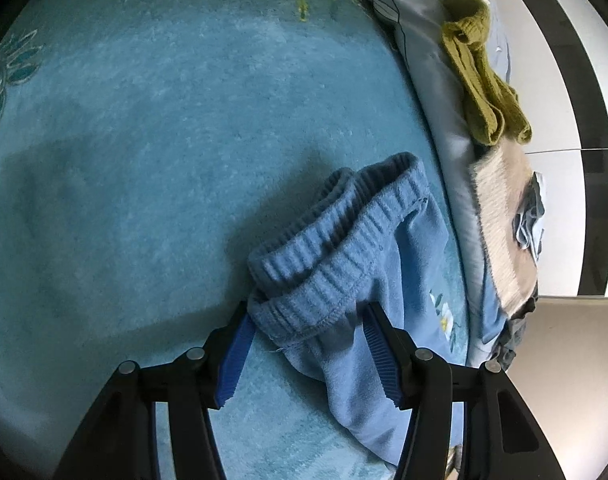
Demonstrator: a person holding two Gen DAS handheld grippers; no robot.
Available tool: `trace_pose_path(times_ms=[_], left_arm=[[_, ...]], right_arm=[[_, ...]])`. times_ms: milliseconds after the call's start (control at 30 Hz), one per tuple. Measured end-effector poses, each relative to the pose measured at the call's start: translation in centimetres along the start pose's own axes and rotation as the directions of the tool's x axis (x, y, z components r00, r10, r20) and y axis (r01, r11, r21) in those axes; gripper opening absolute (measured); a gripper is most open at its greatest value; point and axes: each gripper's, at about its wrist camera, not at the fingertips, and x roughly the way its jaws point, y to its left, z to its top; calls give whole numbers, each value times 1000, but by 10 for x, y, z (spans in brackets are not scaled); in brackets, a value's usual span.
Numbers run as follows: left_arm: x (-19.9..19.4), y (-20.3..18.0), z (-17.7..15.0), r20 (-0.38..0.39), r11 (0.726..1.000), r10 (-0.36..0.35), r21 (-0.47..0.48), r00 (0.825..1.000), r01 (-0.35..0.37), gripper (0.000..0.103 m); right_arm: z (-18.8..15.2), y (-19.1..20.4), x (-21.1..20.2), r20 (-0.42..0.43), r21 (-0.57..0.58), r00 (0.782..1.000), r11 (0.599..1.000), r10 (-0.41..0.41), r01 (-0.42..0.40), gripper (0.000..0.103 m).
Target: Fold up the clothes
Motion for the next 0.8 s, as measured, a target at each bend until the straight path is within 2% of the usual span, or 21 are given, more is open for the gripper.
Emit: trace_pose_path(times_ms=[100,167,233,367,467,500,533,600,800], left_arm=[[1,-3,-2,4,999,20,24,1000,-20,59],[2,-5,-3,3,999,28,39,1000,-28,59],[2,-5,-3,0,999,26,41,1000,-26,59],[2,-3,-4,-2,999,23,37,1000,-23,59],[3,-4,-5,-2,998,32,48,999,-32,59],[4,-4,-5,-2,998,32,48,999,-32,59],[4,-3,-5,-3,998,32,46,999,-32,59],[5,-2,-3,-2,999,27,39,1000,-27,59],[7,-2,5,0,999,7,41,1000,-7,59]], right_arm=[[-5,-7,-4,-11,-72,997,994,-82,81,4],[-9,-31,0,-39,-17,990,990,-138,137,4],[-12,-46,1,-47,35,990,990,-136,138,5],[-10,-46,-3,-51,1,984,985,-172,173,5],[-6,-45,-10,-33,-8,985,986,-167,167,8],[-4,-48,-14,-18,5,985,985,-172,172,14],[-2,-51,-19,-4,17,984,984,-178,178,26],[0,-62,-24,10,54,983,982,-182,181,40],[-1,-93,-19,5,240,995,966,-98,94,47]])
